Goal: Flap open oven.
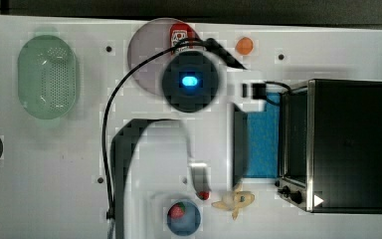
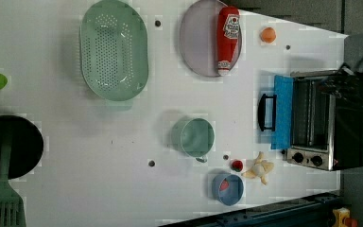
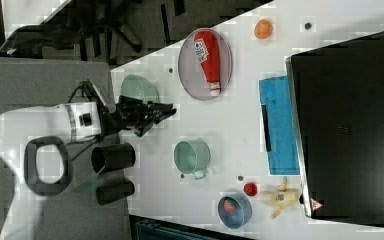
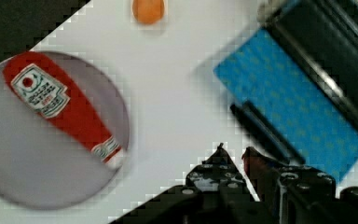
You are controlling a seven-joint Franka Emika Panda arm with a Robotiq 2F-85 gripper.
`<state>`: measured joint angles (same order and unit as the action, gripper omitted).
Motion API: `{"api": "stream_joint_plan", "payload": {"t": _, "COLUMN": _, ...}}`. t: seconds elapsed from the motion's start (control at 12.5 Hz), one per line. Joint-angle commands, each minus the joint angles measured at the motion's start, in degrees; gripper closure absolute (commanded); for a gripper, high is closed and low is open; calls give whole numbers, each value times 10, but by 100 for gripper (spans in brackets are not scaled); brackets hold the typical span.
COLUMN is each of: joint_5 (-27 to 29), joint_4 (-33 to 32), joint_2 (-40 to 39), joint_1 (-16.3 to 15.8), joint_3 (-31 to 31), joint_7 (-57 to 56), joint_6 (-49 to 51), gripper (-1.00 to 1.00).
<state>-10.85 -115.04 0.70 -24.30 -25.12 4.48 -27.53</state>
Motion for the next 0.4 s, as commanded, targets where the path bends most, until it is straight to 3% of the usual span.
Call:
{"api": "stream_joint_plan", "payload": {"t": 0.08, "joint_5": 52, "joint_4": 0, "joint_2": 34, "joint_1": -6, "joint_3": 5, "joint_7": 14, "joint_6": 55, "gripper": 65}}
{"api": "stream_joint_plan", "payload": {"t": 0.4, "joint_5": 73, "joint_4": 1, "joint_2": 98, "joint_1": -6, "joint_3": 6, "joint_7": 16, "joint_6": 88, "gripper": 65}}
